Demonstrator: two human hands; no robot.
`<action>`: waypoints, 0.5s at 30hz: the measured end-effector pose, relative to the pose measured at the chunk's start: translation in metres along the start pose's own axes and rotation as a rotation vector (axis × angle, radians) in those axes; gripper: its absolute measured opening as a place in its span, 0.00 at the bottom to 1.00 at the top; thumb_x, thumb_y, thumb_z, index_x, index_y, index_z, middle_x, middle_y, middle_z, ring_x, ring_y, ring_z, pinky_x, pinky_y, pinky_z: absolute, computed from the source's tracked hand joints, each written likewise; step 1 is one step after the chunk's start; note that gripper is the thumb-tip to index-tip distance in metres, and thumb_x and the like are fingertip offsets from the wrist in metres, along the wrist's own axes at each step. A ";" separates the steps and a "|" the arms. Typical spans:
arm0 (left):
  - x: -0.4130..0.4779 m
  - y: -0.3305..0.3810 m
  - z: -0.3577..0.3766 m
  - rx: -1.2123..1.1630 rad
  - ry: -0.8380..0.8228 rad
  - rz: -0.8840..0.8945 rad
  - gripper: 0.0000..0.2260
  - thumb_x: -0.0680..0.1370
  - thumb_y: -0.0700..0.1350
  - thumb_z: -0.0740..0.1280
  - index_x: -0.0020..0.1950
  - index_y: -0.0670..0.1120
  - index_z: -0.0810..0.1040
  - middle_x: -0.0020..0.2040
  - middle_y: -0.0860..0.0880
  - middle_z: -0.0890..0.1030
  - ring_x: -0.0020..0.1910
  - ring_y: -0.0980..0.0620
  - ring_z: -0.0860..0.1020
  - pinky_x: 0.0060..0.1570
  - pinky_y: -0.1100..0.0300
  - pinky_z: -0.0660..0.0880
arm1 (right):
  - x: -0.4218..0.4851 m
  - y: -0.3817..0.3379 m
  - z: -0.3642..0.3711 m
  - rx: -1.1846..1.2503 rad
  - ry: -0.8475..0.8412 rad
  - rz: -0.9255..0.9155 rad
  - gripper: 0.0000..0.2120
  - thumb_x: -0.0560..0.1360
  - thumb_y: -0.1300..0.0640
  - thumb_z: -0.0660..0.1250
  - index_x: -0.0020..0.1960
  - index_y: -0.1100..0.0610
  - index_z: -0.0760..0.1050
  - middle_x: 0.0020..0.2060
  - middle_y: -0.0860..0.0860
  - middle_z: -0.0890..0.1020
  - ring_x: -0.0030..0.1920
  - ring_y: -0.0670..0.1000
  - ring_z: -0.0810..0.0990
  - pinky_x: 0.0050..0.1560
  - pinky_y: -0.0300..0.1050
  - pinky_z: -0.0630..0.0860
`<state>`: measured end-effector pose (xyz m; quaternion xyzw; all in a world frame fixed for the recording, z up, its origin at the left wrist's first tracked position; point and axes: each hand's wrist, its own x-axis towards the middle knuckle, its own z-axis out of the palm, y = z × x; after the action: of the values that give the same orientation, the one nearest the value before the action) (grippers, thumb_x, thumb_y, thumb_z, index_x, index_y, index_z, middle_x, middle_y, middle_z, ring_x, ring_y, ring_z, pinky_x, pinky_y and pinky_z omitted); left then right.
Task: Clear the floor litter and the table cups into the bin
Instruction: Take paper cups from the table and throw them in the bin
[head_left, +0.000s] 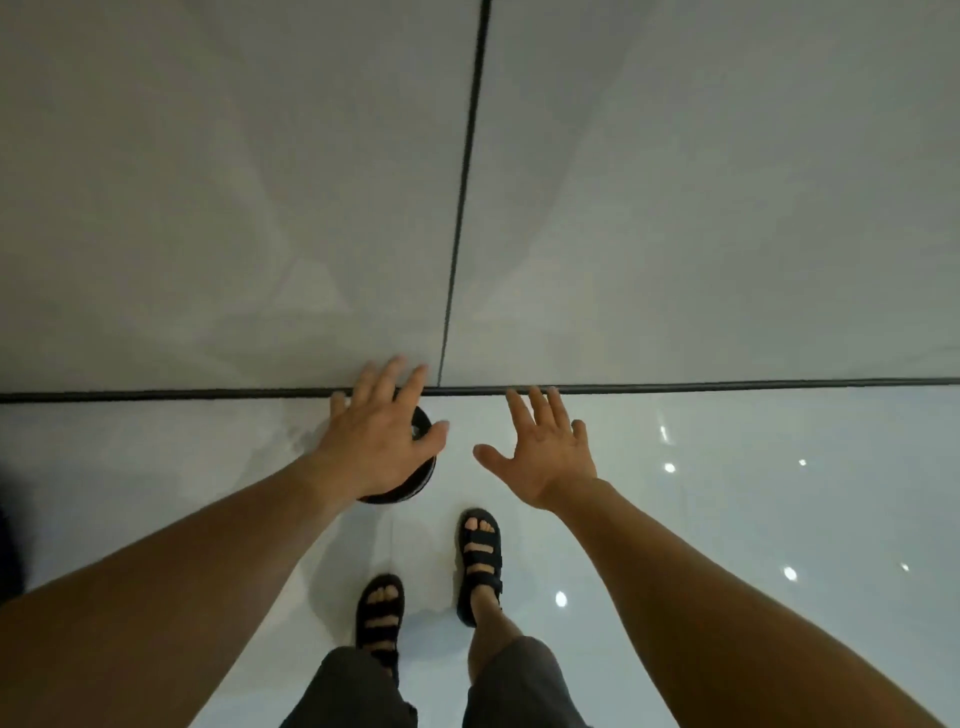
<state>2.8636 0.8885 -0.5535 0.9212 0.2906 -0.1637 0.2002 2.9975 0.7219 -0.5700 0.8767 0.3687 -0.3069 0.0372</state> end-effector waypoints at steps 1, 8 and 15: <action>-0.006 0.014 -0.015 0.013 -0.011 0.041 0.34 0.76 0.67 0.50 0.78 0.56 0.44 0.79 0.52 0.43 0.77 0.46 0.41 0.72 0.39 0.51 | -0.021 0.005 -0.013 0.027 0.029 0.046 0.42 0.75 0.28 0.49 0.79 0.47 0.39 0.79 0.51 0.41 0.77 0.54 0.34 0.74 0.62 0.44; -0.054 0.134 -0.079 0.169 -0.044 0.379 0.34 0.76 0.68 0.50 0.78 0.56 0.44 0.79 0.53 0.42 0.77 0.47 0.40 0.72 0.41 0.48 | -0.181 0.061 -0.054 0.195 0.169 0.360 0.41 0.75 0.29 0.50 0.79 0.48 0.40 0.79 0.51 0.41 0.78 0.55 0.35 0.75 0.62 0.46; -0.119 0.294 -0.068 0.362 -0.055 0.714 0.35 0.75 0.69 0.49 0.78 0.55 0.46 0.79 0.52 0.44 0.77 0.47 0.42 0.72 0.40 0.50 | -0.346 0.147 -0.031 0.372 0.278 0.662 0.41 0.76 0.29 0.50 0.80 0.47 0.40 0.79 0.51 0.41 0.78 0.55 0.35 0.75 0.63 0.44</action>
<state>2.9598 0.6433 -0.3646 0.9800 -0.0866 -0.1568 0.0867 2.9252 0.4086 -0.3732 0.9729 0.0062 -0.2183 -0.0757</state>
